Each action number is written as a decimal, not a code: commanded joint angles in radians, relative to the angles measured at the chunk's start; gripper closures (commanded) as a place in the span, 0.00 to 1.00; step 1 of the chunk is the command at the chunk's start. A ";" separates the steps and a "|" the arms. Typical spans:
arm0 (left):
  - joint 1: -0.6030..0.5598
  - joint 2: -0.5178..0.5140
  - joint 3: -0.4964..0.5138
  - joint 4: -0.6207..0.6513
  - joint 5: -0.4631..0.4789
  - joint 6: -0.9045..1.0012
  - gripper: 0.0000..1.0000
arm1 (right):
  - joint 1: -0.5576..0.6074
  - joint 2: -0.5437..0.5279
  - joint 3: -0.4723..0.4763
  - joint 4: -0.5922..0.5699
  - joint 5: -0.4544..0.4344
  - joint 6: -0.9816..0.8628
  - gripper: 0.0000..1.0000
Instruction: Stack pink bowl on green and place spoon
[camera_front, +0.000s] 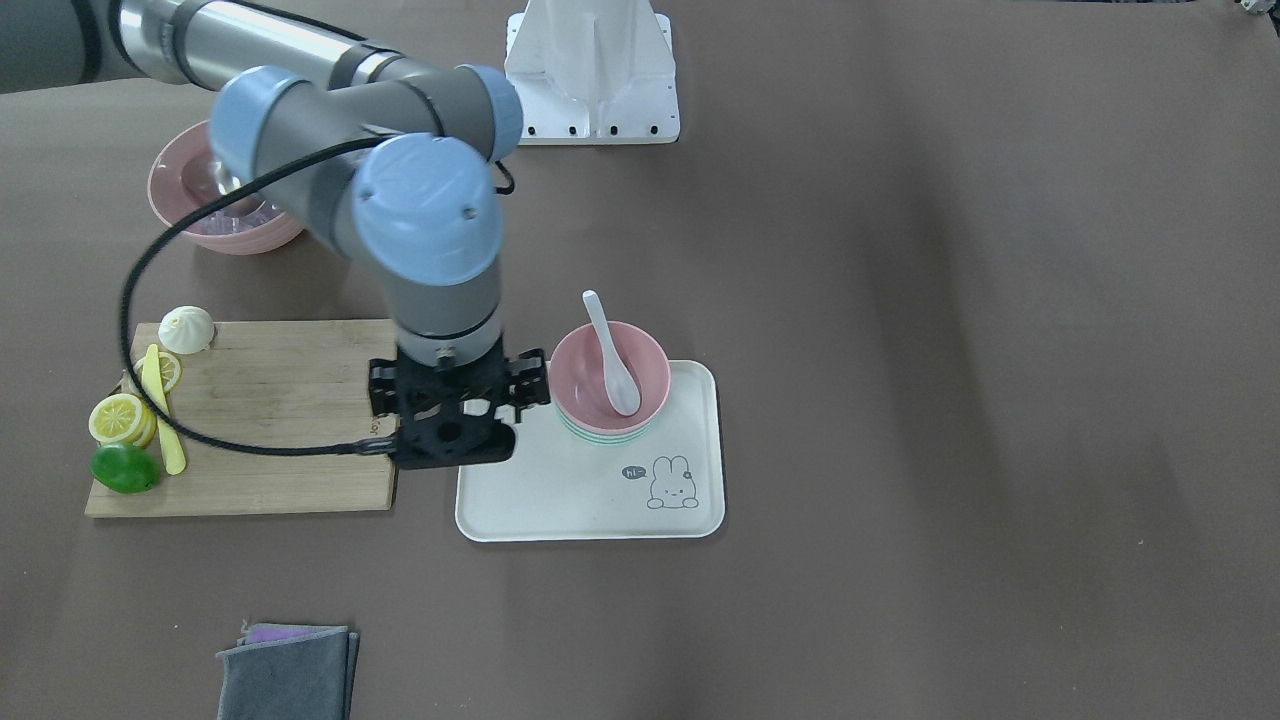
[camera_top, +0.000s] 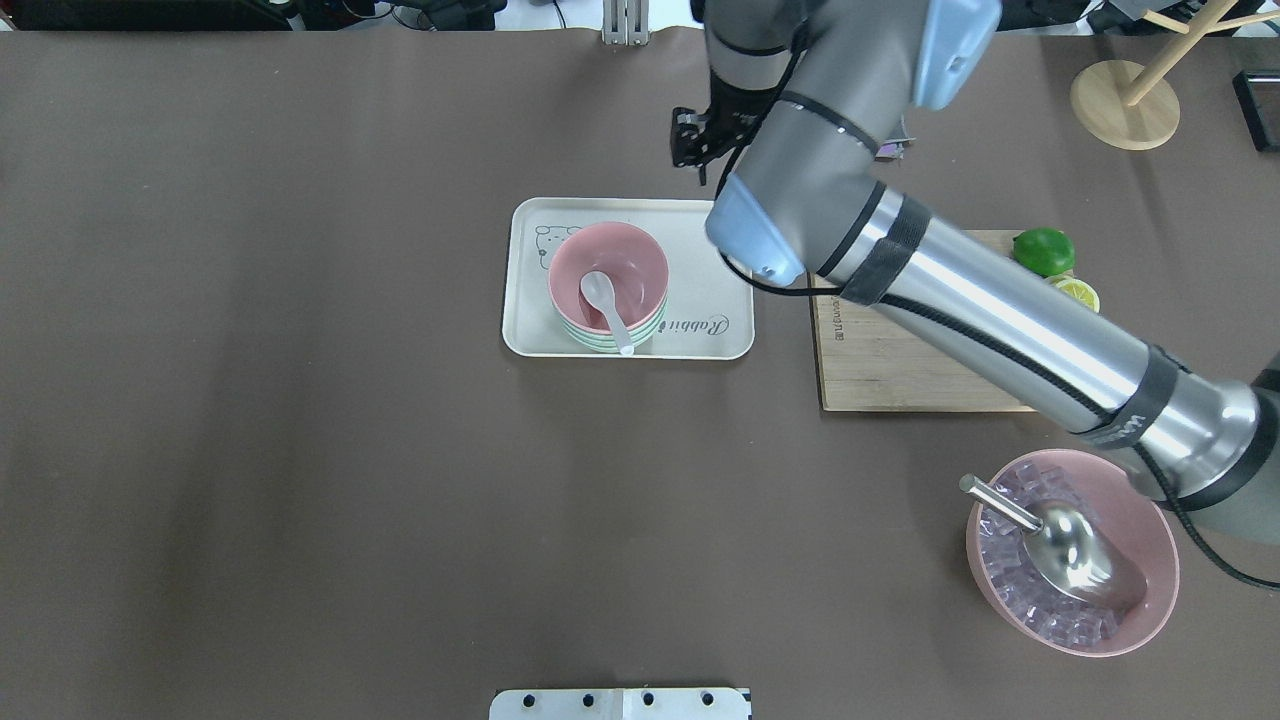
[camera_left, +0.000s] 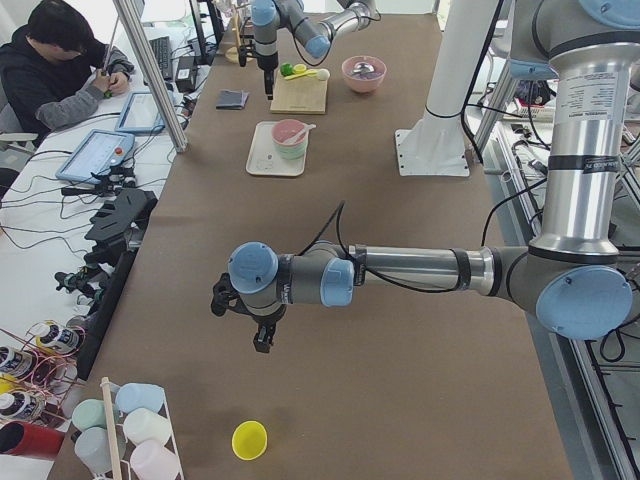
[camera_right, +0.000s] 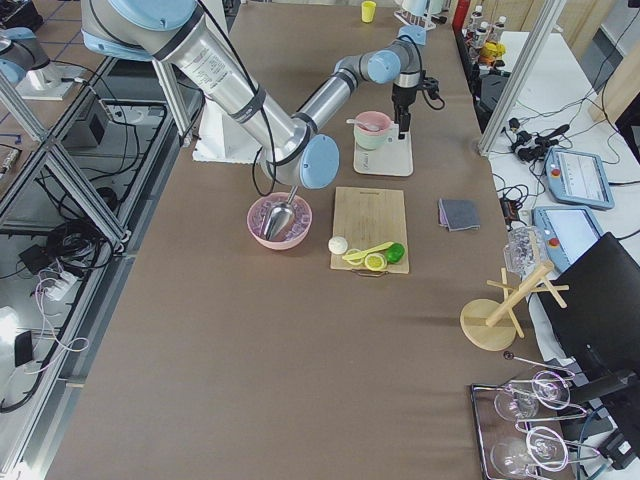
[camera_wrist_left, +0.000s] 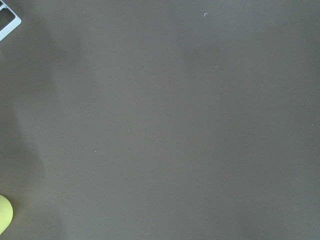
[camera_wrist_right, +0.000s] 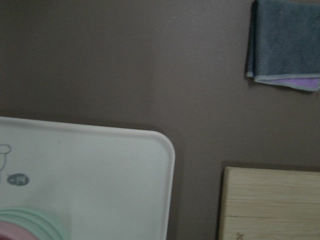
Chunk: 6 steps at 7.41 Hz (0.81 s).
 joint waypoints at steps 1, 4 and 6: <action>-0.022 0.059 -0.093 0.006 0.006 -0.037 0.02 | 0.147 -0.187 0.122 0.036 0.044 -0.080 0.00; -0.018 0.075 -0.113 0.058 0.085 -0.036 0.02 | 0.391 -0.375 0.138 0.039 0.190 -0.473 0.00; -0.018 0.073 -0.159 0.062 0.156 -0.033 0.02 | 0.531 -0.530 0.138 0.042 0.241 -0.676 0.00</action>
